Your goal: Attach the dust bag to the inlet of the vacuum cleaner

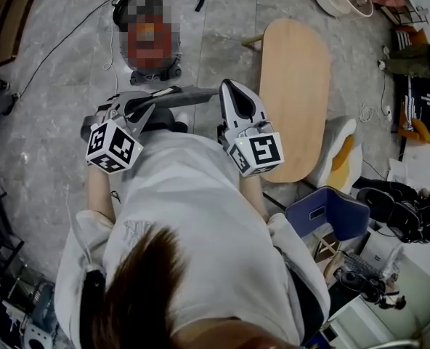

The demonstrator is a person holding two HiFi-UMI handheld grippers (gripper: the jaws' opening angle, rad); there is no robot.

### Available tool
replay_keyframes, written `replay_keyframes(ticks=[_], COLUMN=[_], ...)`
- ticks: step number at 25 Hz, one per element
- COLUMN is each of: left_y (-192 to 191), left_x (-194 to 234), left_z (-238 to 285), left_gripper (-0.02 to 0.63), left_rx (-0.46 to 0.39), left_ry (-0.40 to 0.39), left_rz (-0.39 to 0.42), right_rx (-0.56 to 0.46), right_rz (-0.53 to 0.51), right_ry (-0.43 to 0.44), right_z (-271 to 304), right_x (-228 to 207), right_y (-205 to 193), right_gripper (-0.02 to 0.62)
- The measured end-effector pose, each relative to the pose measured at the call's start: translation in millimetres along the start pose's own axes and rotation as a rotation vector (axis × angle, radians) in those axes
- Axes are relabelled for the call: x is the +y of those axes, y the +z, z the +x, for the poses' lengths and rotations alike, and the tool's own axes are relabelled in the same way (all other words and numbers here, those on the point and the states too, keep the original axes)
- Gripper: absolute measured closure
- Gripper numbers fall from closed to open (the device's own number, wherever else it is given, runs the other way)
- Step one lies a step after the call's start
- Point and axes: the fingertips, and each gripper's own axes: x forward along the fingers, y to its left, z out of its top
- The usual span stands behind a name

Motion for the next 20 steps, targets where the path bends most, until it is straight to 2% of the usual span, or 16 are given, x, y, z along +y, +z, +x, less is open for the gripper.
replay_keyframes(ticks=[9,20], left_y=[-3.5,-21.0], left_x=[24.1,88.3], left_z=[15.5,29.9], left_gripper=[0.566,0.566], left_rx=[0.023,0.013], left_ry=[-0.027,-0.139], left_rz=[-0.003,-0.016], right_rx=[0.011,0.029], right_rz=[0.014,0.019], right_ry=[-0.016,-0.012], right_z=[17.8,100.1], right_x=[-19.5,-25.1], right_y=[1.8,29.7], right_gripper=[0.594,0.594])
